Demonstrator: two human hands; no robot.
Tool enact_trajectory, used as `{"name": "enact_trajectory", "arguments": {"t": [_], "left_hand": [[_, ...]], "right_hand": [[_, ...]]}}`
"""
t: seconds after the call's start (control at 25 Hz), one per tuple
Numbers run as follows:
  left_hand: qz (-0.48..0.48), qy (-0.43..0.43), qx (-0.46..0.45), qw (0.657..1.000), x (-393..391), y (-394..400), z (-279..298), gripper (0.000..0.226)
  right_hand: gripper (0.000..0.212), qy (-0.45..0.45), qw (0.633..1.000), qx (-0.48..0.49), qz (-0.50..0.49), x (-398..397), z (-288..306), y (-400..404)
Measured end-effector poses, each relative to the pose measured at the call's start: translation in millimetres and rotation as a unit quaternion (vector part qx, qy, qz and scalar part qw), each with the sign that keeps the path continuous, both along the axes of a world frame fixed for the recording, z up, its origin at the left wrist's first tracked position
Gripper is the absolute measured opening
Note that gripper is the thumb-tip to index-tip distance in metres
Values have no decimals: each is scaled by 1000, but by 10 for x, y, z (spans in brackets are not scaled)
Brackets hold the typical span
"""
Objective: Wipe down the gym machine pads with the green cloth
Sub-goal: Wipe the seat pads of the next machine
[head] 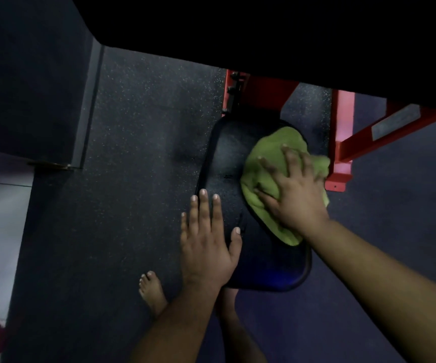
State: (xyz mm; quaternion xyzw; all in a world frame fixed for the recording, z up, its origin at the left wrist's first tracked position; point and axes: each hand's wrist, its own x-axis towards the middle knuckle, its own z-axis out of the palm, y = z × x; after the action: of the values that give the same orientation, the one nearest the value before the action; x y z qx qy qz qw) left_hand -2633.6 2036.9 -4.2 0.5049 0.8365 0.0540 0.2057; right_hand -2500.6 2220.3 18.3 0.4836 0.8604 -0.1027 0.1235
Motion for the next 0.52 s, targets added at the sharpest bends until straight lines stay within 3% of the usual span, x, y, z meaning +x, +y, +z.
{"name": "enact_trajectory", "arguments": {"t": [0.16, 0.24, 0.36, 0.52], "left_hand": [[-6, 3, -13, 1000, -17, 7, 2, 76], [-10, -1, -15, 1000, -27, 7, 10, 77], [-17, 0, -12, 1000, -45, -12, 16, 77], [-8, -27, 12, 1000, -36, 3, 37, 77]], "right_hand": [[67, -41, 995, 2, 90, -1136, -69, 323], [67, -34, 991, 6, 126, -1337, -73, 422], [71, 12, 990, -18, 139, -919, -75, 409], [76, 15, 1000, 7, -15, -5, 34, -257]]}}
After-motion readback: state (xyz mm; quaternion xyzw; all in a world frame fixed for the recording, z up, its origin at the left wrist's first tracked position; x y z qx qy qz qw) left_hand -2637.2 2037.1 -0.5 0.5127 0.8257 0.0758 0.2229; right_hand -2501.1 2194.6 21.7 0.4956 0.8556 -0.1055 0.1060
